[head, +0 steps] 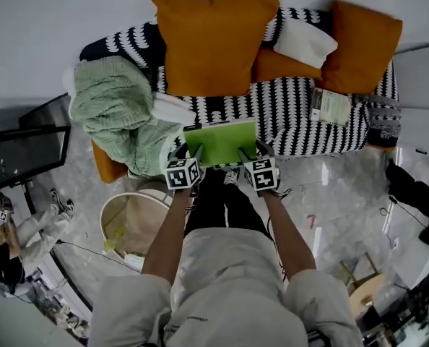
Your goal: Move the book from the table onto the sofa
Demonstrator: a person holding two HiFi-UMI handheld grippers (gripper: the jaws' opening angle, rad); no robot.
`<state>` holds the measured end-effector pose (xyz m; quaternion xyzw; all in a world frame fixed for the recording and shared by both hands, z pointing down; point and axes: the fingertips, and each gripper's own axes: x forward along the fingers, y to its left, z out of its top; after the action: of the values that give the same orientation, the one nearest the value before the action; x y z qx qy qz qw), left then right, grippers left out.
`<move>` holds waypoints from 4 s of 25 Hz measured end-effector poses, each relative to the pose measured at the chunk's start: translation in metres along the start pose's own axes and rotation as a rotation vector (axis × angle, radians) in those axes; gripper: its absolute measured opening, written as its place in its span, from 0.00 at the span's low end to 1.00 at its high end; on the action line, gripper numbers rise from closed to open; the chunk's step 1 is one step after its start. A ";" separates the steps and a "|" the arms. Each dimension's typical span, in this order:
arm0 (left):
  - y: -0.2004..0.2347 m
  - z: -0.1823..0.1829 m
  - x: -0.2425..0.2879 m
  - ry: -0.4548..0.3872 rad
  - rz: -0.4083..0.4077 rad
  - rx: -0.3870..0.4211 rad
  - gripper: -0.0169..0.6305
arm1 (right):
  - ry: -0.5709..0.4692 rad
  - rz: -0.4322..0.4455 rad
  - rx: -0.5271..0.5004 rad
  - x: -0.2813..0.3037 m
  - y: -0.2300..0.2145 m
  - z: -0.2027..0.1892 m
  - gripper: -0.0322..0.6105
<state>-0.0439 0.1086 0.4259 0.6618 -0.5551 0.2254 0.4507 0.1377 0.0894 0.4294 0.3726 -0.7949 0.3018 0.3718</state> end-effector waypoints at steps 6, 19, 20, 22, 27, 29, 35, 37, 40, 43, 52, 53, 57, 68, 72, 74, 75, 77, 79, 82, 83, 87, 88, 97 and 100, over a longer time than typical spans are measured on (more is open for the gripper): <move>0.038 -0.006 0.072 0.073 -0.034 0.050 0.36 | 0.008 -0.018 0.071 0.076 -0.022 -0.015 0.42; 0.069 -0.012 0.150 0.077 -0.053 0.038 0.36 | 0.014 -0.070 0.145 0.157 -0.052 -0.030 0.40; 0.073 -0.012 0.153 0.079 -0.055 0.039 0.36 | 0.017 -0.069 0.145 0.162 -0.051 -0.030 0.40; 0.080 -0.013 0.161 0.086 -0.059 0.042 0.36 | 0.018 -0.070 0.144 0.173 -0.052 -0.030 0.40; 0.089 -0.016 0.185 0.091 -0.092 0.074 0.36 | 0.005 -0.084 0.171 0.201 -0.060 -0.041 0.40; 0.097 -0.006 0.193 0.082 -0.102 0.084 0.36 | -0.010 -0.086 0.175 0.214 -0.061 -0.034 0.40; 0.113 0.000 0.199 0.084 -0.138 0.061 0.36 | -0.025 -0.072 0.131 0.233 -0.061 -0.019 0.40; 0.117 0.004 0.198 0.078 -0.140 0.056 0.36 | -0.028 -0.084 0.118 0.234 -0.058 -0.012 0.40; 0.119 0.010 0.201 0.068 -0.139 0.051 0.36 | -0.023 -0.091 0.122 0.238 -0.060 -0.007 0.40; 0.118 0.010 0.207 0.068 -0.142 0.040 0.36 | -0.013 -0.086 0.129 0.243 -0.066 -0.009 0.40; 0.130 0.015 0.204 0.063 -0.170 -0.007 0.32 | -0.015 -0.075 0.189 0.244 -0.063 -0.007 0.40; 0.131 0.015 0.205 0.063 -0.166 -0.014 0.32 | -0.009 -0.074 0.202 0.245 -0.065 -0.008 0.40; 0.133 0.004 0.206 0.078 -0.142 -0.020 0.32 | 0.013 -0.080 0.211 0.247 -0.073 -0.013 0.40; 0.106 0.008 0.166 0.049 -0.134 -0.024 0.32 | -0.004 -0.085 0.178 0.201 -0.059 0.004 0.40; 0.080 0.016 0.131 0.015 -0.131 -0.026 0.32 | 0.006 -0.027 0.086 0.168 -0.026 0.012 0.40; 0.061 0.019 0.112 0.004 -0.133 -0.024 0.32 | 0.011 -0.011 0.076 0.146 -0.016 0.016 0.40; 0.051 0.021 0.104 -0.003 -0.137 -0.021 0.32 | 0.011 -0.009 0.079 0.135 -0.012 0.019 0.40; 0.033 0.020 0.085 -0.015 -0.142 -0.012 0.32 | 0.004 -0.006 0.069 0.113 -0.002 0.025 0.40; 0.023 0.018 0.066 -0.028 -0.135 -0.012 0.32 | -0.020 -0.001 0.045 0.095 0.011 0.035 0.40; 0.009 0.024 0.038 -0.070 -0.119 -0.020 0.32 | -0.073 0.003 0.040 0.071 0.020 0.054 0.40; 0.002 0.022 0.027 -0.079 -0.115 -0.026 0.32 | -0.078 0.004 0.045 0.059 0.022 0.054 0.40; -0.030 0.016 -0.009 -0.120 -0.089 -0.037 0.32 | -0.081 0.019 0.028 0.015 0.033 0.047 0.40; -0.036 0.018 -0.014 -0.135 -0.080 -0.037 0.32 | -0.091 0.026 0.015 0.009 0.037 0.049 0.40; -0.087 0.017 -0.083 -0.231 -0.026 -0.021 0.31 | -0.176 0.066 -0.003 -0.061 0.073 0.050 0.40; -0.099 0.013 -0.095 -0.249 0.025 0.028 0.28 | -0.207 0.050 -0.006 -0.083 0.070 0.049 0.40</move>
<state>0.0197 0.1460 0.3090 0.6840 -0.6116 0.1549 0.3661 0.0999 0.1203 0.3211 0.3805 -0.8391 0.2685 0.2810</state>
